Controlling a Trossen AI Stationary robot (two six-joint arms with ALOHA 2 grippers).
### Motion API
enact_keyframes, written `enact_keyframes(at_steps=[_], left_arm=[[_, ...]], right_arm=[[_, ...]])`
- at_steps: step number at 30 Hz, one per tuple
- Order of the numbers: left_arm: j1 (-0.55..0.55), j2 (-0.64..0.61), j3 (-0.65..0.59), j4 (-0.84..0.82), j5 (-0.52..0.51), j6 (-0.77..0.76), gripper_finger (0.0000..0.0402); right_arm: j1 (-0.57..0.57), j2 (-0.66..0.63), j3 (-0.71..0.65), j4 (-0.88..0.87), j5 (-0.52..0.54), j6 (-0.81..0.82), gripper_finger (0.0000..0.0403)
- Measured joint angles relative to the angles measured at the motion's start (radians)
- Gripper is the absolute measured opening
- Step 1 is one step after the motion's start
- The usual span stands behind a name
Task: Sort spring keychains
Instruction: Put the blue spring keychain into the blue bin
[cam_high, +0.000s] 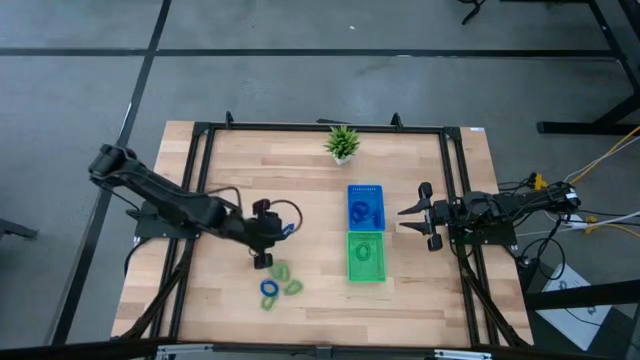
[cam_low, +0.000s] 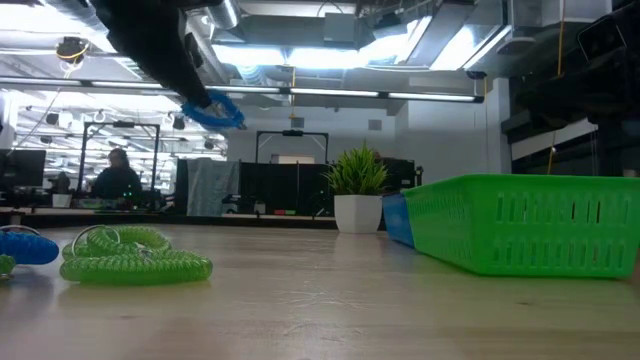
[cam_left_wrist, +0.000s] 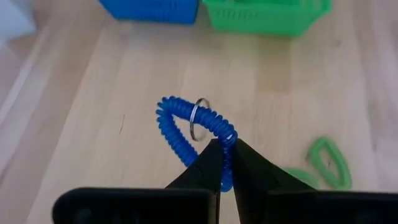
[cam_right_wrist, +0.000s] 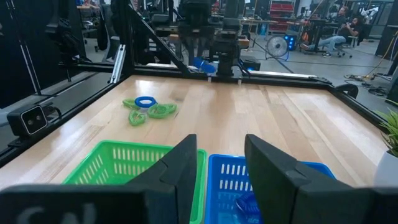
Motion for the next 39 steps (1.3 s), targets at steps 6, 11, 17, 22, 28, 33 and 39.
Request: enact_keyframes(at_steps=[6, 11, 17, 22, 28, 33, 39], left_arm=[[0.061, -0.078, -0.161, 0.274, 0.078, 0.071, 0.0017], [0.119, -0.090, -0.257, 0.451, 0.136, 0.075, 0.0017], [0.160, -0.086, -0.304, 0.607, 0.182, 0.083, 0.0017], [0.177, -0.086, -0.305, 0.643, 0.202, 0.107, 0.0017], [0.188, -0.086, -0.305, 0.652, 0.207, 0.108, 0.0017], [0.188, -0.081, -0.305, 0.654, 0.200, 0.110, 0.0017], [0.188, -0.055, -0.305, 0.660, 0.199, 0.109, 0.0017]], right_arm=[[0.000, 0.000, 0.000, 0.000, 0.000, 0.000, 0.0136], [0.000, 0.000, 0.000, 0.000, 0.000, 0.000, 0.0136], [0.000, 0.000, 0.000, 0.000, 0.000, 0.000, 0.0136], [0.000, 0.000, 0.000, 0.000, 0.000, 0.000, 0.0136], [0.000, 0.000, 0.000, 0.000, 0.000, 0.000, 0.0136], [0.000, 0.000, 0.000, 0.000, 0.000, 0.000, 0.0136], [0.000, 0.000, 0.000, 0.000, 0.000, 0.000, 0.0136]])
